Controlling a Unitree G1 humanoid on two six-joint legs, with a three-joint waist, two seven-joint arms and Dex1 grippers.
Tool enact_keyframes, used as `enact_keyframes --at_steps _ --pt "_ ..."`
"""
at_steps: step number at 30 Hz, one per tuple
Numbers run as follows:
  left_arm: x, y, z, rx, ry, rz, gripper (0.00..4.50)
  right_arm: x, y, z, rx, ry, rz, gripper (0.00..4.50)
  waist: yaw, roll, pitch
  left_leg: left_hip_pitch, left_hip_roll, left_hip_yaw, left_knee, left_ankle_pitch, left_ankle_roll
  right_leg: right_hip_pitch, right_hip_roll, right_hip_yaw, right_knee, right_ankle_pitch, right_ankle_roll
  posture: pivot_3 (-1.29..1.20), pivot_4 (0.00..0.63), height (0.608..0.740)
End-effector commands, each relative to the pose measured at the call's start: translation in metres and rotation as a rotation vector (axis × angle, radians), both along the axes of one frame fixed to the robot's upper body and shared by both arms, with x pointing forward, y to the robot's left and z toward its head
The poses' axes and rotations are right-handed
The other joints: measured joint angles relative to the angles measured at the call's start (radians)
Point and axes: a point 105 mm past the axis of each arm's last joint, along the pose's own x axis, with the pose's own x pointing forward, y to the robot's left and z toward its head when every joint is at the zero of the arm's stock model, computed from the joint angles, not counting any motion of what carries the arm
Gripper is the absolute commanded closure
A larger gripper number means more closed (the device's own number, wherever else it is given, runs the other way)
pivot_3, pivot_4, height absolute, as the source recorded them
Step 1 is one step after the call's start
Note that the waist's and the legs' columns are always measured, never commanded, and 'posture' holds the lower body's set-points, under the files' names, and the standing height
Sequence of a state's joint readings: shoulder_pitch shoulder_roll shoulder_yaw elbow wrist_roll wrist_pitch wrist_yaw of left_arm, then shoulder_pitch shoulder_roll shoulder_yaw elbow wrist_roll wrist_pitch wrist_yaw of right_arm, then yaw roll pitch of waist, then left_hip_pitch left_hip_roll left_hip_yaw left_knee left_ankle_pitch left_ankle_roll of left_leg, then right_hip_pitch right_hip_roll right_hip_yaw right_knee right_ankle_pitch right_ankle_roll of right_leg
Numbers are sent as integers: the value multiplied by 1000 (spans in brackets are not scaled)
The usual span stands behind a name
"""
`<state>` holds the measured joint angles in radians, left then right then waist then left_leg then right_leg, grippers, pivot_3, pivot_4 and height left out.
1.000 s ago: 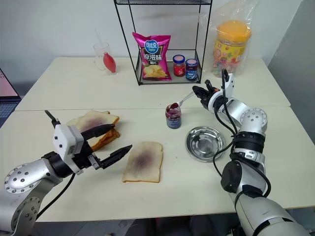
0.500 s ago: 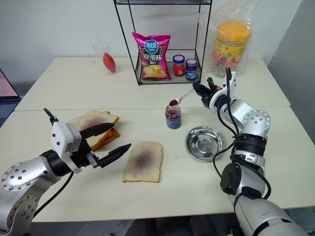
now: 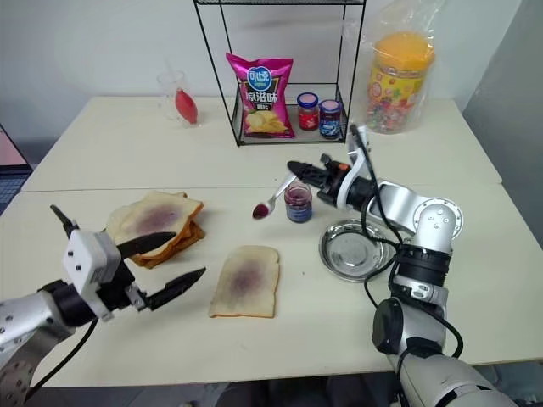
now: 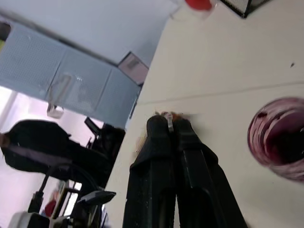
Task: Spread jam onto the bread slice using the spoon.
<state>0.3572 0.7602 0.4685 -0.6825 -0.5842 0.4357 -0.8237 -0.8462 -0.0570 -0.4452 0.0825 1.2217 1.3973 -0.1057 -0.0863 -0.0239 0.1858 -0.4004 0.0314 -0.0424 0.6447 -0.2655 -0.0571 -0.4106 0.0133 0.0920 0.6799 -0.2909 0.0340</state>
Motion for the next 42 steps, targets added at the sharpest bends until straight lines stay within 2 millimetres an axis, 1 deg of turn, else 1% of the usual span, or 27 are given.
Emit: enact_keyframes --at_steps 1,4,8,12,16,20,22,28,31,35,39,42 --pt "-17 1 -2 22 -2 -24 0 -18 17 -2 -27 -43 90 4480 0 0 0 0 0 1 0 0 0 0 0 0 0 0 0 0 150 740" --pt "-23 0 -7 24 6 -38 0 -25 29 -12 -65 -46 135 4480 0 0 0 0 0 0 0 0 0 0 0 0 1 0 0 0 150 740" --pt "-25 5 -11 24 24 -27 0 -25 39 -19 -114 -84 152 4480 -1 0 0 1 0 0 1 0 0 0 0 0 1 0 0 0 150 740" --pt "-24 7 -17 20 33 -20 0 -26 51 -20 -200 -229 172 4480 -1 0 0 1 0 2 2 0 0 0 0 1 1 0 1 0 150 740" --pt "-23 7 -19 19 30 -23 0 -26 58 -19 -221 -312 173 4480 0 0 0 1 0 1 1 0 0 0 0 0 1 0 1 0 150 740" --pt "-21 8 -18 21 30 -26 0 -29 65 -14 -236 -411 175 4480 0 0 0 1 0 1 1 0 0 0 0 0 1 0 0 0 150 740" --pt "-19 9 -17 23 26 -28 0 -35 68 -8 -243 -470 187 4480 0 0 0 1 0 1 1 0 0 0 0 0 1 0 0 0 150 740" --pt "-16 7 -15 29 23 -38 0 -51 71 0 -289 -637 225 4480 1 0 0 1 0 0 1 0 0 0 0 -1 2 0 0 0 150 740" --pt "-15 7 -15 30 22 -40 0 -55 70 3 -313 -699 228 4480 2 0 0 1 0 -1 1 0 0 0 0 -1 2 0 0 0 150 740" --pt "-15 8 -15 31 24 -41 0 -56 67 5 -333 -744 221 4480 2 0 0 1 0 -1 2 0 0 0 0 -1 2 0 0 0 150 740" --pt "-15 10 -16 33 29 -42 0 -64 63 10 -354 -797 235 4480 3 0 0 1 0 -2 2 0 0 0 0 -2 2 0 0 0 150 740" --pt "-15 10 -16 34 30 -44 0 -67 62 12 -346 -798 242 4480 3 -1 0 1 0 -3 1 0 0 0 0 -2 2 0 0 0 150 740"
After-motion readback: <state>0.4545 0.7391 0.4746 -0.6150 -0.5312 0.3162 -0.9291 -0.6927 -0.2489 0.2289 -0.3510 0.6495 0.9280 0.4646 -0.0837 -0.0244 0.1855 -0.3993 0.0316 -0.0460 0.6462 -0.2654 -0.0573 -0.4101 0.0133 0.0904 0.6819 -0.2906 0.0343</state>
